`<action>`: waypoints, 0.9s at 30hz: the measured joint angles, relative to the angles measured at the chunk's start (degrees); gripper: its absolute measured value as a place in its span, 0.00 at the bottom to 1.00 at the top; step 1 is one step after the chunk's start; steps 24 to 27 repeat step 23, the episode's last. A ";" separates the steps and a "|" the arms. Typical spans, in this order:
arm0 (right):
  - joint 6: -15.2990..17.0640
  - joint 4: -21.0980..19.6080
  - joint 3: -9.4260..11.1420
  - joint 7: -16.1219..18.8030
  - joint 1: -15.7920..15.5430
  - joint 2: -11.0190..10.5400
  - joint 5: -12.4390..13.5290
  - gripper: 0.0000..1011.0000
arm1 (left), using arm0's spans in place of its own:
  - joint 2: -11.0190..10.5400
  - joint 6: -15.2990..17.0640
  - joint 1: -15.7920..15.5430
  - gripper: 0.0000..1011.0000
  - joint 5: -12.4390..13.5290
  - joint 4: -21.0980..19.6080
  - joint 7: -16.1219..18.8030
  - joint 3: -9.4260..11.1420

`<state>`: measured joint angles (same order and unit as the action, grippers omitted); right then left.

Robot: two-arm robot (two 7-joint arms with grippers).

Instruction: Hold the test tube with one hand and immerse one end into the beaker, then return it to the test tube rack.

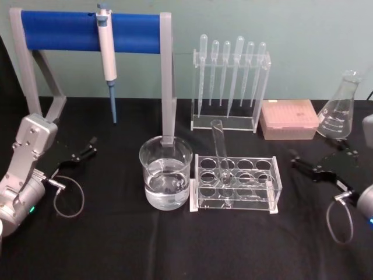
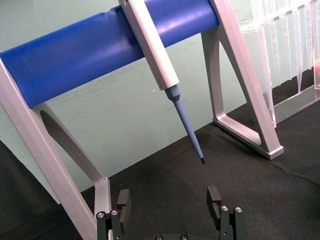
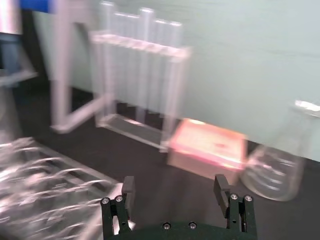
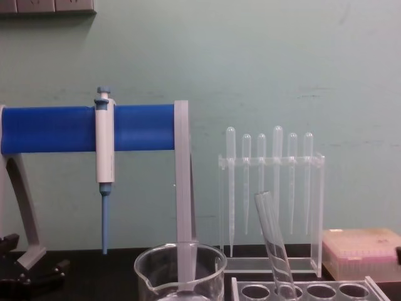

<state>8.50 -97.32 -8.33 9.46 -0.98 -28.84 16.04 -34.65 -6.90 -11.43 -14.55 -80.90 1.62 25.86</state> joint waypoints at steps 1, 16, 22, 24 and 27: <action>0.00 0.00 0.00 0.00 0.00 0.00 0.00 0.99 | 0.00 0.00 0.00 0.99 0.00 0.00 0.00 0.00; -6.26 12.68 -2.14 -7.96 5.87 7.43 -7.75 0.99 | 0.00 0.00 0.00 0.99 0.00 0.00 0.00 0.00; -6.07 12.31 -2.00 -7.91 5.66 7.17 -7.52 0.99 | 0.00 0.00 0.00 0.99 0.00 0.00 0.00 0.00; -6.04 12.23 -1.98 -7.90 5.61 7.13 -7.48 0.99 | 0.00 0.00 0.00 0.99 0.00 0.00 0.00 0.00; -6.04 12.23 -1.98 -7.90 5.61 7.13 -7.48 0.99 | 0.00 0.00 0.00 0.99 0.00 0.00 0.00 0.00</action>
